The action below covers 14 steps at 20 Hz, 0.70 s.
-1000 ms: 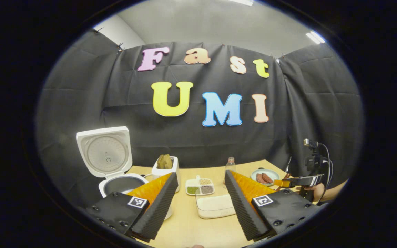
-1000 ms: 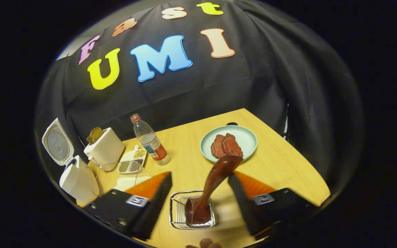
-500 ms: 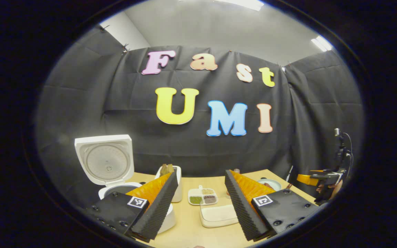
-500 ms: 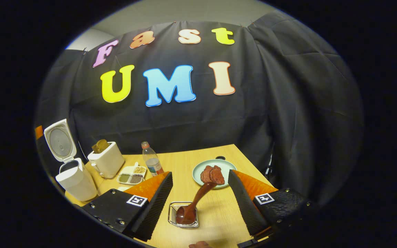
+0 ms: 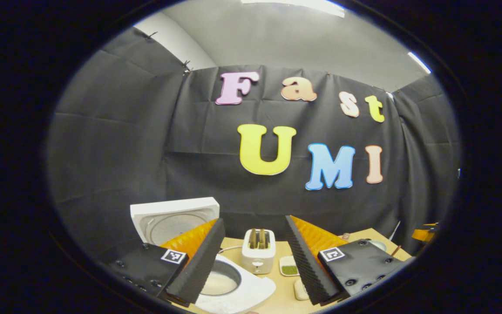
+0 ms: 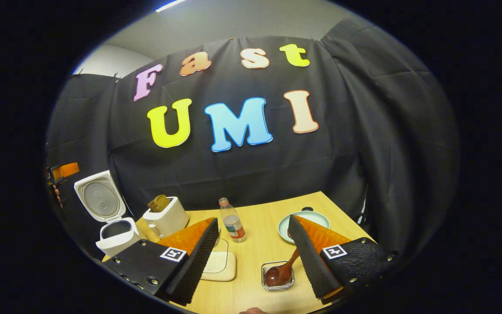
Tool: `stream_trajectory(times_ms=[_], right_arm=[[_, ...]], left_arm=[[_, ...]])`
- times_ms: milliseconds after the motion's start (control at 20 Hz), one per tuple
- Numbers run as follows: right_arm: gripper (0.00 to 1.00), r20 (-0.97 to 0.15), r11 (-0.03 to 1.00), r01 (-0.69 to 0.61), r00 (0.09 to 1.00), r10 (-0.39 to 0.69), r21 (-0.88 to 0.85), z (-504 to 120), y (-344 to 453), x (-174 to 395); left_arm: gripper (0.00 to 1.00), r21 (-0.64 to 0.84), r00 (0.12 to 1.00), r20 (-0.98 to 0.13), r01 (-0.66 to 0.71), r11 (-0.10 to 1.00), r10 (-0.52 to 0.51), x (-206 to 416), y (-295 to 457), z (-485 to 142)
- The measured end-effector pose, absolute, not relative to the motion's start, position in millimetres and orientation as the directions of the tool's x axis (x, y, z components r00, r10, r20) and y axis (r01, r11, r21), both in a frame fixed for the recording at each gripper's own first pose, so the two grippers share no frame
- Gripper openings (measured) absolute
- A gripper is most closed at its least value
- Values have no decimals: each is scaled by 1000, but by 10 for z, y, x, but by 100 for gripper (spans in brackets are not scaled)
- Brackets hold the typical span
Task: Close the left gripper, press the button to open the rice cooker; take a wooden spoon from the chopstick holder with the right hand, scoop a spoonful of rice and pour it into the rice cooker, then put the wooden spoon back into the chopstick holder.
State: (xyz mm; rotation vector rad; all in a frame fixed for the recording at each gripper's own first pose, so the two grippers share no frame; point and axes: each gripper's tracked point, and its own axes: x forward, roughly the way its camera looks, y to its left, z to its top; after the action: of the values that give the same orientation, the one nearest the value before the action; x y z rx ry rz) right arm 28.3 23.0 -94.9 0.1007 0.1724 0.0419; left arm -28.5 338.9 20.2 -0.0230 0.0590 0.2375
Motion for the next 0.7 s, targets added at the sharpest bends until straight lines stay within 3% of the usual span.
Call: stream_trajectory(times_ms=[200,250,350,700], right_arm=[[98,-89,997,-50,994,56,67,-584,345,240],[98,-70,997,-52,996,56,59,-499,370,236],[98,-36,997,-53,998,54,48,-350,425,232],[98,-31,999,-32,999,32,-4,-358,532,298]], left_arm=[[99,-44,961,-50,-274,961,272,-65,3862,416],[93,-41,959,-50,-281,959,279,-14,3975,441],[93,-43,956,-60,-291,956,289,115,4194,432],[96,-65,923,-84,-382,922,376,580,4995,383]])
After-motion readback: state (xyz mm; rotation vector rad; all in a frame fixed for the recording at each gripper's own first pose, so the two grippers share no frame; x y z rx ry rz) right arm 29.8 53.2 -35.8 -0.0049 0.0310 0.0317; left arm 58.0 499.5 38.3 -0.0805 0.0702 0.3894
